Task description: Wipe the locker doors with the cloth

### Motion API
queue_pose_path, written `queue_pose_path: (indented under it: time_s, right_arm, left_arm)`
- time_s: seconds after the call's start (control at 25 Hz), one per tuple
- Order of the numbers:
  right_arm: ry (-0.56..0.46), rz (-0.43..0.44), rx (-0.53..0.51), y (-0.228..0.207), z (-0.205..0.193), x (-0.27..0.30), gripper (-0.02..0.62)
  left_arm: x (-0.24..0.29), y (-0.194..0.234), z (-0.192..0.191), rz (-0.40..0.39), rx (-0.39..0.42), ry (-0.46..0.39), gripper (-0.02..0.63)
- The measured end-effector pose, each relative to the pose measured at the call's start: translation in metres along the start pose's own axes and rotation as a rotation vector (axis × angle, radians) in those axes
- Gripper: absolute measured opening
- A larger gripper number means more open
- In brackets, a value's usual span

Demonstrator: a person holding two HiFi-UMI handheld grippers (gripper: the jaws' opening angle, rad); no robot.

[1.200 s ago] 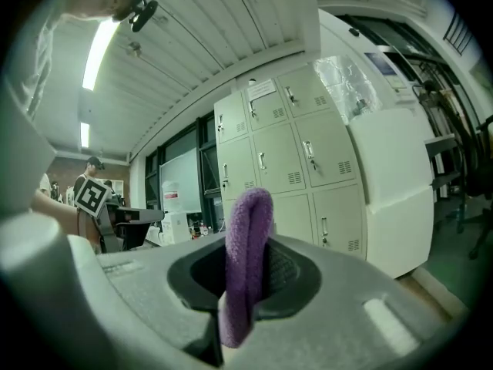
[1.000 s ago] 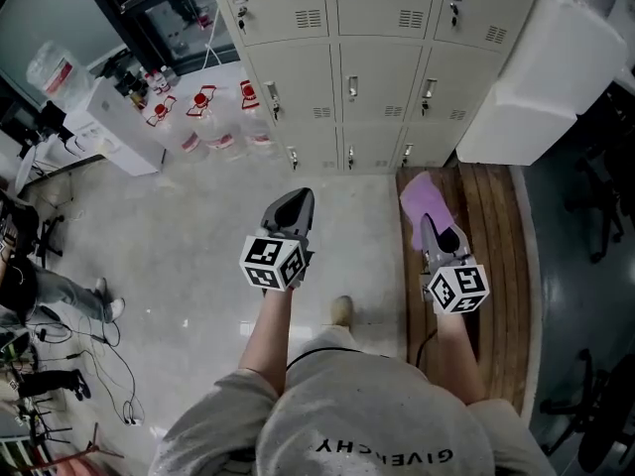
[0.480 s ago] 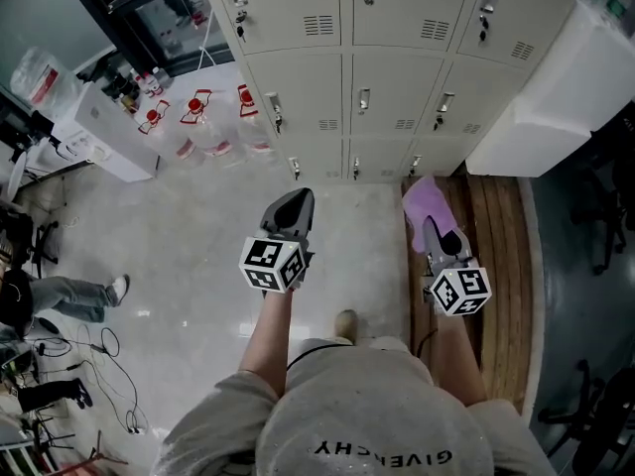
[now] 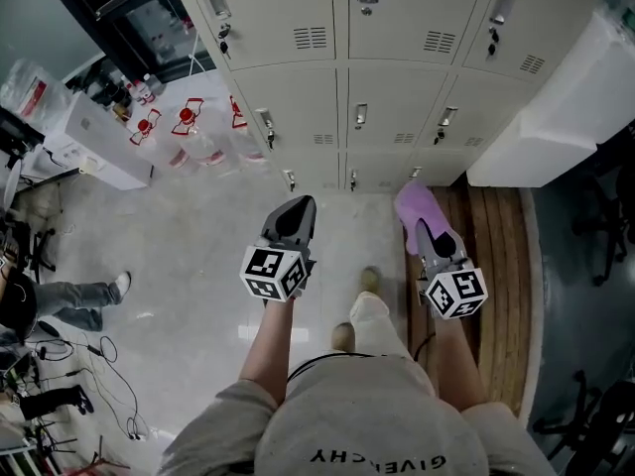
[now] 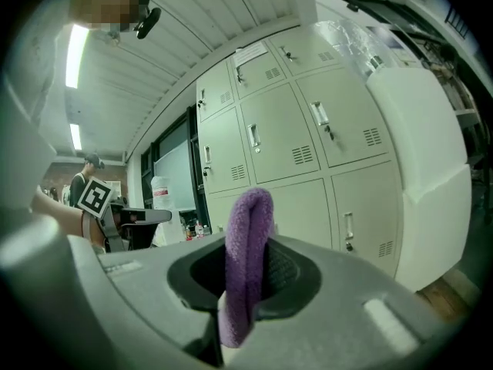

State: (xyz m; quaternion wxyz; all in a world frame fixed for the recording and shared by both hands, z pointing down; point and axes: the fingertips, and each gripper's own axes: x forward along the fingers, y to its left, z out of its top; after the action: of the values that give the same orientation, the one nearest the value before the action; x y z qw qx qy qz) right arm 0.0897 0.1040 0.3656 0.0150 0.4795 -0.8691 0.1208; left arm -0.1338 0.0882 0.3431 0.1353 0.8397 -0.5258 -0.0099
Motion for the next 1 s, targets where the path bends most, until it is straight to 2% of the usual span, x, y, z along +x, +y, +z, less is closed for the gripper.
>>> queue_pose_path:
  time_s: [0.36, 0.68, 1.0]
  right_arm:
    - [0.030, 0.115, -0.033, -0.018, 0.013, 0.090, 0.049]
    - [0.049, 0.178, -0.050, -0.032, 0.012, 0.149, 0.049]
    - [0.049, 0.253, -0.111, -0.043, 0.022, 0.203, 0.049]
  left_arm:
    - [0.071, 0.028, 0.018, 0.015, -0.001, -0.008, -0.002]
    - [0.114, 0.052, 0.015, 0.048, -0.013, 0.003, -0.002]
    - [0.151, 0.063, 0.012, 0.060, -0.024, 0.002, -0.002]
